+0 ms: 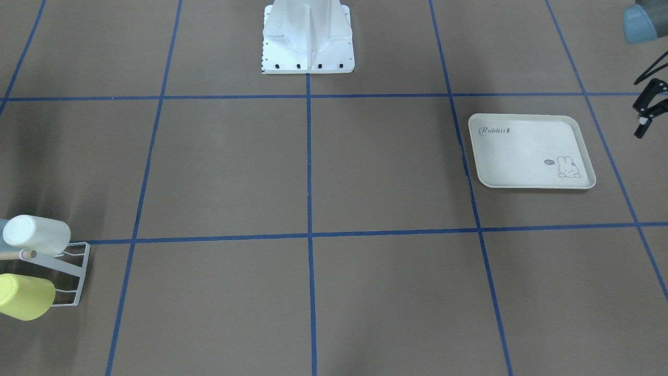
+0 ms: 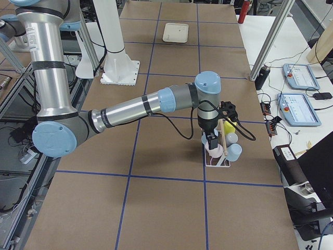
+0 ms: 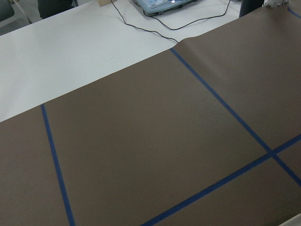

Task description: Transfer IKEA cup to right arm and place on rack

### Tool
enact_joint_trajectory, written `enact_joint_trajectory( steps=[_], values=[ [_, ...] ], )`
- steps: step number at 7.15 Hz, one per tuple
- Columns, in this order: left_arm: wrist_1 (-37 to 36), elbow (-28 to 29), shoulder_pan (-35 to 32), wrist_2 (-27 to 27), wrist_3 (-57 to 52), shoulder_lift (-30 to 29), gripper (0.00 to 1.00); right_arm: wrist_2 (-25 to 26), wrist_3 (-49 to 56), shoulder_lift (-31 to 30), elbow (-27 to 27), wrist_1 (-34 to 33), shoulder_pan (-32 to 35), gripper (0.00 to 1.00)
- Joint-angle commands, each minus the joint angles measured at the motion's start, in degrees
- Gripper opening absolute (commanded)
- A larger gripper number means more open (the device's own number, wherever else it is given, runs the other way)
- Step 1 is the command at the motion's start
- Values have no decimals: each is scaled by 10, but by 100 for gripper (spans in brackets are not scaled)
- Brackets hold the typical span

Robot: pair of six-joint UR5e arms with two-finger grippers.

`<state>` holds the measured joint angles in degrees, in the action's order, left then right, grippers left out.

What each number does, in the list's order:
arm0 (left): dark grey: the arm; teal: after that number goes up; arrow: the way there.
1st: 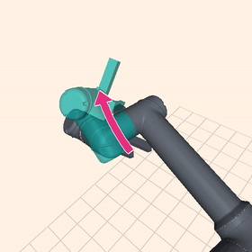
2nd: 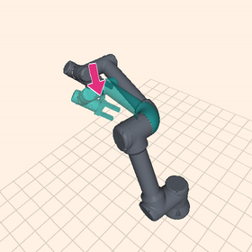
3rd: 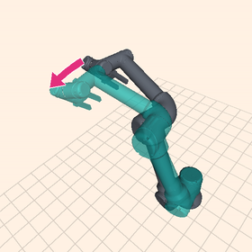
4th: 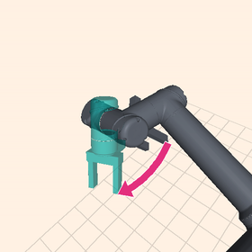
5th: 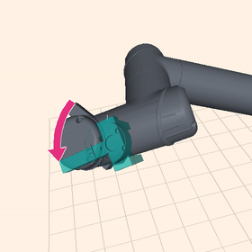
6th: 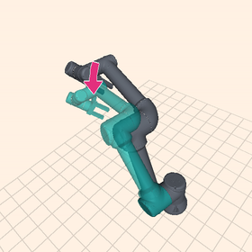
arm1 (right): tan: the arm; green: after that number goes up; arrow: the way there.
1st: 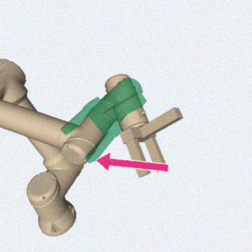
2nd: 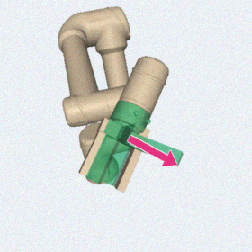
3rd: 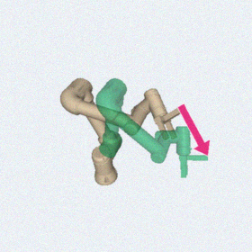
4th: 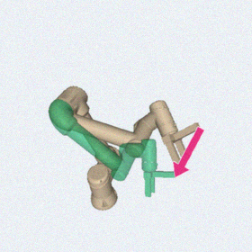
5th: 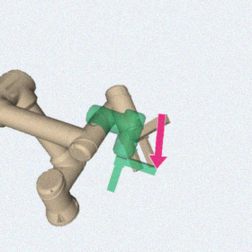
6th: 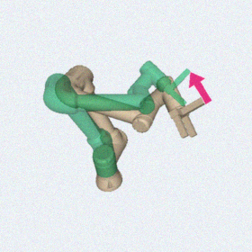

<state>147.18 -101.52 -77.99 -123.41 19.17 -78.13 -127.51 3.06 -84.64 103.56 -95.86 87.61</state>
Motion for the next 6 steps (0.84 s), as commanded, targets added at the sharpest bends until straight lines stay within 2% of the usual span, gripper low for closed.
enact_joint_trajectory(
  steps=[1, 2, 4, 6],
  values=[
    [4, 28, -71, -68, -11, 7, 100, 10, 4, -37, -15, 1, -7, 100],
    [4, 33, -70, -60, -10, 6, 100, 10, 3, -44, -19, -1, -7, 100],
    [10, 100, -69, -44, -12, -11, 100, 4, 2, -49, -28, 0, -7, 100],
    [-6, 117, -67, -43, -39, -2, 100, 2, 1, -58, -27, 0, -7, 100]
  ],
)
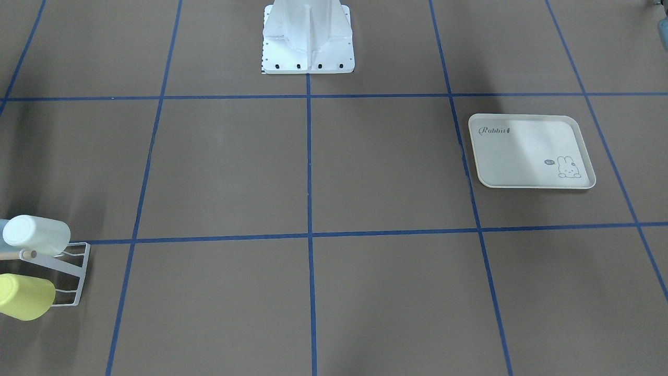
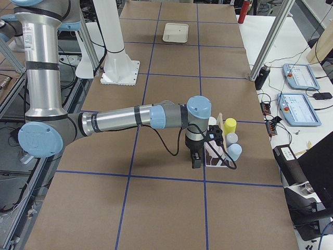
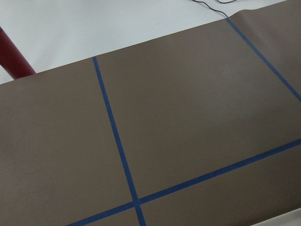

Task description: Transfer IKEA cup to right arm and place on rack

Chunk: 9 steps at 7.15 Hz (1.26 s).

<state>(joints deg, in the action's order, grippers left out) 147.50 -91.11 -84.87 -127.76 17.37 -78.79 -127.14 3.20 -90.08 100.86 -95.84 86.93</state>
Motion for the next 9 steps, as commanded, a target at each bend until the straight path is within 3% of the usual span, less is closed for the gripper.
enact_joint_trajectory(
  steps=[1, 3, 4, 5, 7, 8, 9],
  values=[
    [-71, 4, 1, 1, -96, 3, 100, -1, 0, -4, -1, 0, 0, 100],
    [-202, -48, -1, 13, -156, -1, 100, -3, 0, -5, -1, 0, 0, 100],
    [-244, -77, 8, 57, -159, -1, 100, -3, 0, -5, -4, 0, 0, 100],
    [-312, -89, 2, 67, -194, -3, 100, -4, -1, -5, -7, 0, 0, 100],
    [-445, -108, -6, 61, -310, -12, 100, -7, -2, -7, -6, 0, 0, 100],
    [-473, -113, -14, 55, -311, -12, 100, -8, -2, -6, -2, 0, 0, 100],
    [-474, -113, -37, 7, -311, -11, 100, -11, -2, -7, -1, 0, 1, 100]
  ],
)
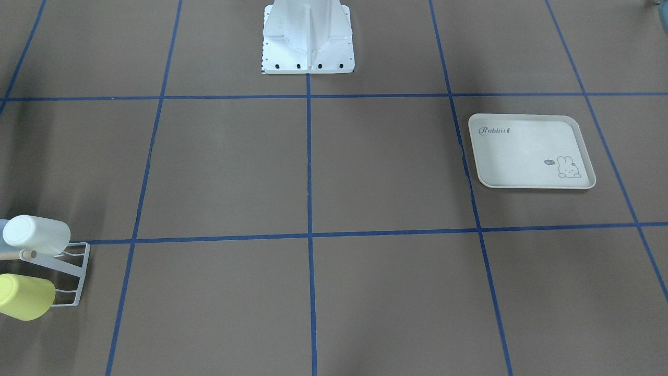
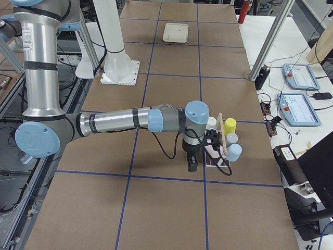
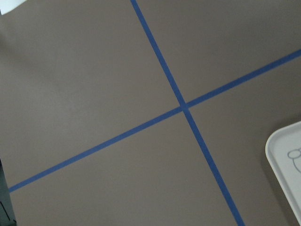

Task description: Transfer IKEA cup to right arm and place on rack

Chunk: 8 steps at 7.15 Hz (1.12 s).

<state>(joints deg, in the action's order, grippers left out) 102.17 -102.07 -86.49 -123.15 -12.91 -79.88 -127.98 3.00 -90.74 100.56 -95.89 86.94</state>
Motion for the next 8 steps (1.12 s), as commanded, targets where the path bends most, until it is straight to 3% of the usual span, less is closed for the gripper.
enact_joint_trajectory(
  steps=[1, 2, 5, 8],
  values=[
    [-22, -12, -37, -94, -3, 3, 100, -30, -1, 0, -1, 0, 1, 100],
    [-42, -33, -55, -102, -2, 1, 100, -55, -1, -2, -4, 0, 1, 100],
    [-54, -22, -55, -137, 38, -1, 100, -55, -1, -10, -5, 0, 0, 100],
    [-54, -16, -54, -132, 36, -2, 100, -56, -1, -23, -12, 0, 1, 100]
  ],
)
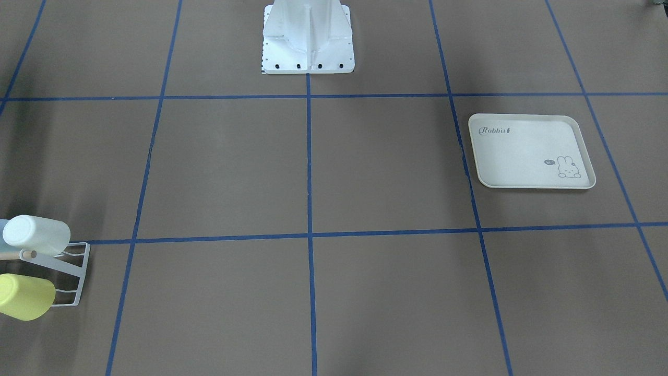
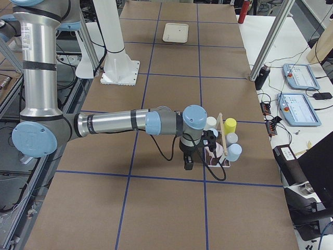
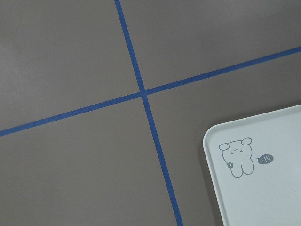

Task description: Transfer IKEA cup to right arm and place on rack

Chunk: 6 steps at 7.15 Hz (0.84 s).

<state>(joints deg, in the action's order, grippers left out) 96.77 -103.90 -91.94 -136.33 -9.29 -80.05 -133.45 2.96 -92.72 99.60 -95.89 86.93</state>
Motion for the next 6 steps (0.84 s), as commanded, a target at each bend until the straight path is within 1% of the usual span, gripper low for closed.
enact_joint_trajectory(
  steps=[1, 2, 3, 4, 6],
  values=[
    [0, 2, 0, 0, 0, 1, 100, -8, -1, -6, -5, 0, 1, 100],
    [0, 3, 0, 0, 0, 1, 100, -11, -1, -12, -16, 0, 5, 100],
    [0, 5, 0, 1, 0, 0, 100, -18, -2, -11, -12, 0, 14, 100],
    [0, 7, 1, 0, -1, 0, 100, -43, -5, -6, -9, 1, 17, 100],
    [0, 8, 1, 1, -1, 1, 100, -41, -5, -11, 12, -6, 24, 100]
  ],
)
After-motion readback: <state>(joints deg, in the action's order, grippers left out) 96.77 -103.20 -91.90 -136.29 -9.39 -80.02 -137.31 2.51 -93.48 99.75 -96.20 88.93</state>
